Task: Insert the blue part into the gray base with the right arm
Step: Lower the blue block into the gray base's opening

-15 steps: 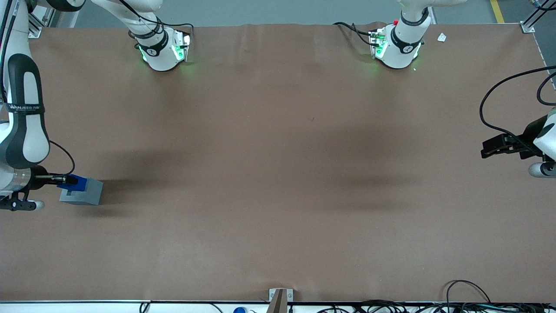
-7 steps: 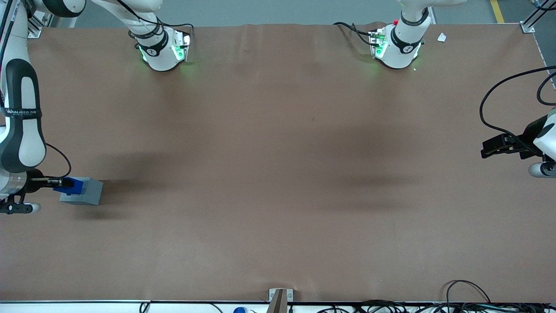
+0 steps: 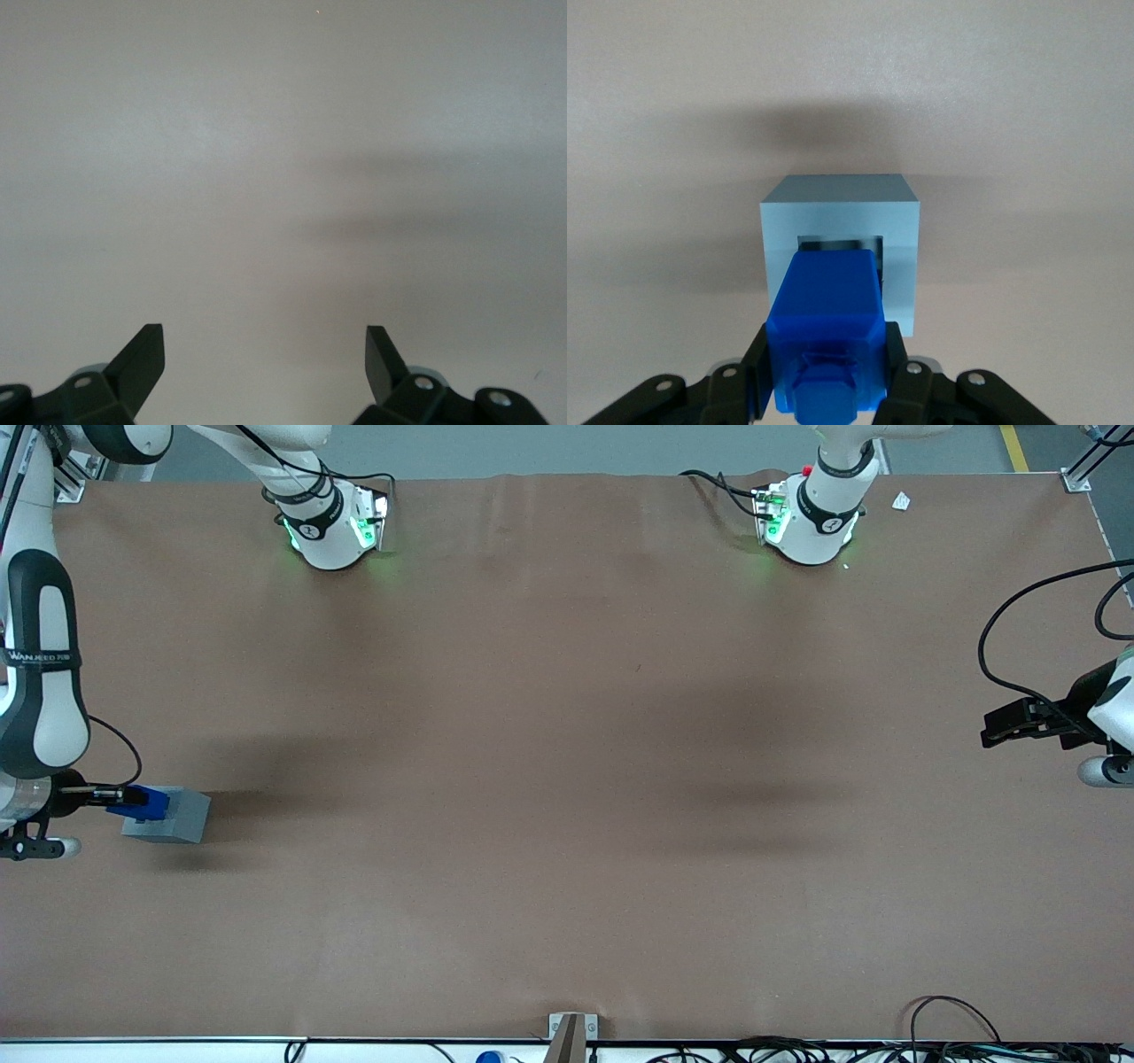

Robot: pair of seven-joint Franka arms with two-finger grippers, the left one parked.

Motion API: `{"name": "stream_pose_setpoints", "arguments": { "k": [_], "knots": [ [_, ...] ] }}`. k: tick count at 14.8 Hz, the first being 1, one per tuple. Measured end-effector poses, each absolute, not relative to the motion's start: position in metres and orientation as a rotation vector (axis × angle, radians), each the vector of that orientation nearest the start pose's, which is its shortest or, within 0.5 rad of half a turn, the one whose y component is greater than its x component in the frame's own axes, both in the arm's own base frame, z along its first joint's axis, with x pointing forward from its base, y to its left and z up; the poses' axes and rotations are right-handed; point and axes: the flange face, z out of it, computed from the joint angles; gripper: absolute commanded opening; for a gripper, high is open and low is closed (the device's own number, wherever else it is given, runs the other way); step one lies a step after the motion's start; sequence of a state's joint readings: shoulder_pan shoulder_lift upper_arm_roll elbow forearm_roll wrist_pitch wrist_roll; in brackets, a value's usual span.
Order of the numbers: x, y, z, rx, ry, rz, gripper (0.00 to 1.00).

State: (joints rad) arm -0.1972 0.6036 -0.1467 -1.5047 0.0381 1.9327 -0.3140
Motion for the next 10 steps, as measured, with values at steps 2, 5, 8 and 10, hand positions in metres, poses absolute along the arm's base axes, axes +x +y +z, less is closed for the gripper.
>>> {"name": "stream_pose_setpoints", "arguments": {
  "k": [2,5,8,10],
  "knots": [
    [0.6551,-0.2157,0.3,-3.129,0.043,0.259,0.0],
    [0.6558,-0.2159,0.2998,-3.13,0.042,0.254,0.0],
    [0.6552,-0.2173,0.2983,-3.13,0.046,0.257,0.0],
    [0.6545,-0.2194,0.2975,-3.128,0.051,0.258,0.01]
  ]
}}
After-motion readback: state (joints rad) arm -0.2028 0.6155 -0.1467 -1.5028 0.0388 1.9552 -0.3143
